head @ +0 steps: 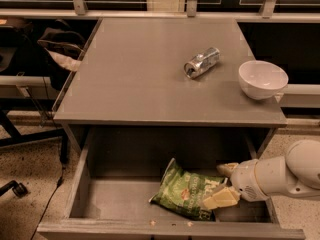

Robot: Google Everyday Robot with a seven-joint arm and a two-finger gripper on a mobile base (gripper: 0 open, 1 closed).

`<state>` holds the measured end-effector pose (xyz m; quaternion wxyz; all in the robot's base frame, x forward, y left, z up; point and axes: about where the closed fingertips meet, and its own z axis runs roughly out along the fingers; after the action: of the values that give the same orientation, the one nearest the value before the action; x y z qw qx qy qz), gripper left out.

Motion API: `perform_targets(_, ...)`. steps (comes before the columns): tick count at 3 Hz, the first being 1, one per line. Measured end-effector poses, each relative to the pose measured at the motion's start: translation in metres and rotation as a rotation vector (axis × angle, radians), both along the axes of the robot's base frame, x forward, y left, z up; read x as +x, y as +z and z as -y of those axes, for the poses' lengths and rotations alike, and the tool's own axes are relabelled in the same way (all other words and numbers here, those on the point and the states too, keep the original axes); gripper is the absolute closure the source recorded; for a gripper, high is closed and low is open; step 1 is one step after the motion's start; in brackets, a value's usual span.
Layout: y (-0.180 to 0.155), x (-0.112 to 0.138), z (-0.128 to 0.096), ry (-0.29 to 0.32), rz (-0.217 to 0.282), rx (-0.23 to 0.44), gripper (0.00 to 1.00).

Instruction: Pick green jalapeno chip bag from top drawer and place on counter

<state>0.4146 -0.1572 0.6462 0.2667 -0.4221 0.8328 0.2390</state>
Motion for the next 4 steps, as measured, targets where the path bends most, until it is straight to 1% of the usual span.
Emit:
perform_targets(1, 0.0, 0.0, 0.0, 0.0, 0.0, 0.0, 0.55)
perform_targets(3, 0.0, 0.0, -0.0001, 0.0, 0.0, 0.0, 1.0)
perform_targets(4, 0.0001, 0.0, -0.0001, 0.0, 0.0, 0.0, 1.0)
